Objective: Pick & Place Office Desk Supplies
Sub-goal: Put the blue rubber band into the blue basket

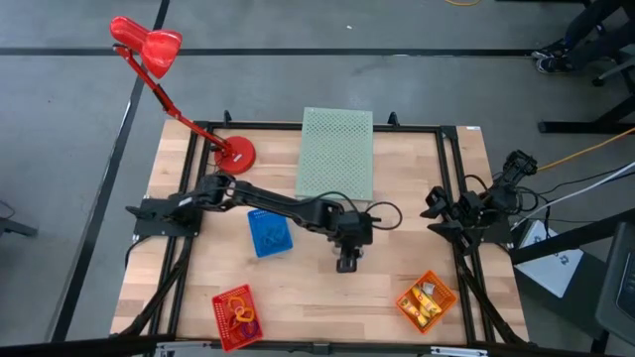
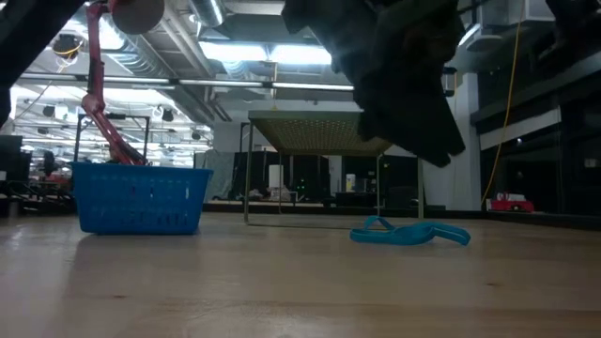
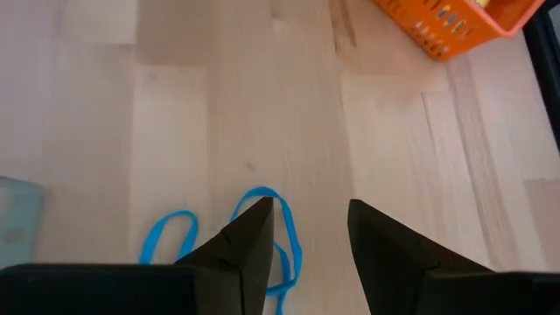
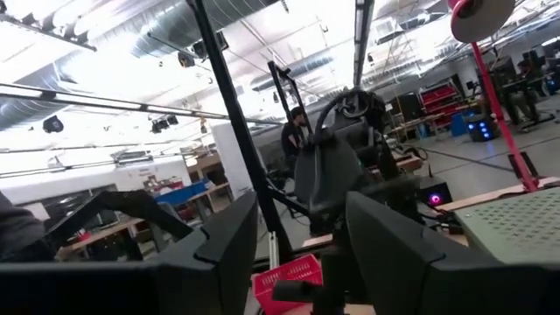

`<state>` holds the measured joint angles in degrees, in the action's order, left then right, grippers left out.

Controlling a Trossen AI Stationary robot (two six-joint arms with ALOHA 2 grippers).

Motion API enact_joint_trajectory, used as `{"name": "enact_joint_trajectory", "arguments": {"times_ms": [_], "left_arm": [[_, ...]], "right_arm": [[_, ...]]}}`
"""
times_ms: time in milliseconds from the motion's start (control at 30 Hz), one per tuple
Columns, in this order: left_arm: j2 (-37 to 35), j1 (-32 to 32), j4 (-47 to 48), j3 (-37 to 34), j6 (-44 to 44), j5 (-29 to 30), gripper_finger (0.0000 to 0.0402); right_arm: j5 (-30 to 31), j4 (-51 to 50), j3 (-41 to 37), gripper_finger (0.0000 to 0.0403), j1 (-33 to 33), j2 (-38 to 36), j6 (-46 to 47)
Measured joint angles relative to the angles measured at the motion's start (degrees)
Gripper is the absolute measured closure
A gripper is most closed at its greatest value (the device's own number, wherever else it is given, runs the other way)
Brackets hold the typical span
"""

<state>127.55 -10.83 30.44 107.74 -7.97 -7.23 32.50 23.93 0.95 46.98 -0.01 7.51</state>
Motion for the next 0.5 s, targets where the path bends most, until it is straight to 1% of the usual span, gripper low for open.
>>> {"name": "enact_joint_trajectory", "arguments": {"times_ms": [133,333,500], "left_arm": [[1.78,-0.55,0.48,0.00,-0.34,-1.21,0.0259],[3.95,-1.49,1.33,-0.07,-3.19,-0.94,0.0259],[4.81,-1.95,1.21,-0.08,-3.33,-0.63,0.0259]], "right_arm": [[0.23,-0.33,-0.02,0.0224,0.00,0.00,-0.32],[0.09,-0.33,0.00,0.0224,0.00,0.00,-0.26],[0.08,-0.37,0.00,0.0224,0.00,0.00,-0.26]]}}
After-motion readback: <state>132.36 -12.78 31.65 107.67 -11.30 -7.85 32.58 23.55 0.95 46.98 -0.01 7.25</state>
